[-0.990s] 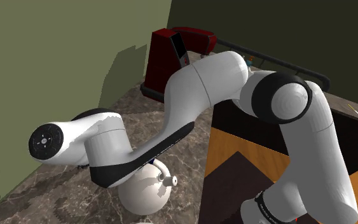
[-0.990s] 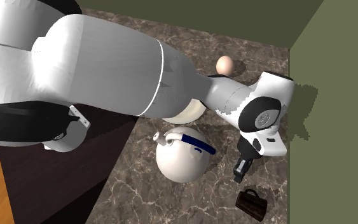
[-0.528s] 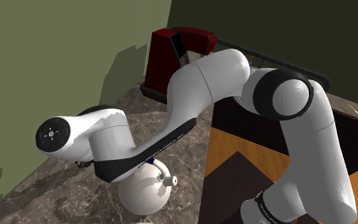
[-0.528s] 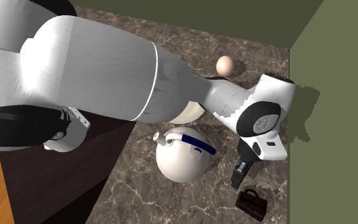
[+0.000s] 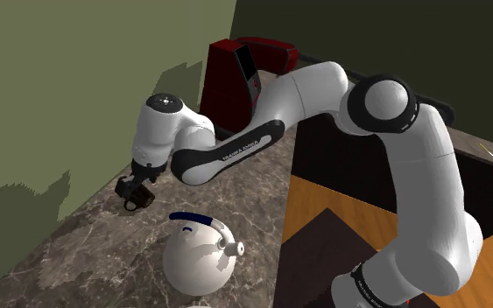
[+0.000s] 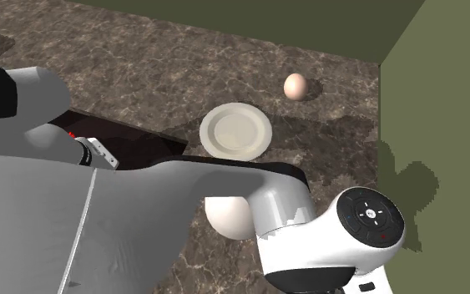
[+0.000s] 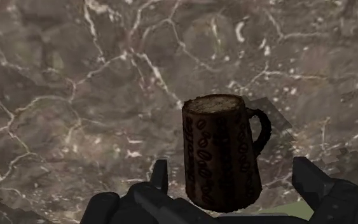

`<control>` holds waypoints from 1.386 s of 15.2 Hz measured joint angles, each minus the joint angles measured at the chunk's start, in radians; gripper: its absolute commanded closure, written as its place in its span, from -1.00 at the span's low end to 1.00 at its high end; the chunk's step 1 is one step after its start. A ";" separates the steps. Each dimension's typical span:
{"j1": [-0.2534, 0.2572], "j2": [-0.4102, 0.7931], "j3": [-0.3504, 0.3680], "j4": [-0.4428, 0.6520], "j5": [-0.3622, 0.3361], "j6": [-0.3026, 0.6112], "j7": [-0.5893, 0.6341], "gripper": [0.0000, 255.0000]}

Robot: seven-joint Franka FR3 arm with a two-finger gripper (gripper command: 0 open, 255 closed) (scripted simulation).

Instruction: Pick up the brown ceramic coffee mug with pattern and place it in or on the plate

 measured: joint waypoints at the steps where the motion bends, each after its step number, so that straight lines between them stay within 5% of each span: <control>1: -0.002 0.011 -0.002 0.005 -0.002 0.010 -0.006 -1.00; 12: 0.028 0.074 -0.037 0.047 -0.030 0.039 -0.004 -1.00; 13: 0.028 0.074 -0.037 0.047 -0.030 0.039 -0.004 1.00; 21: 0.028 0.074 -0.037 0.047 -0.030 0.040 -0.004 1.00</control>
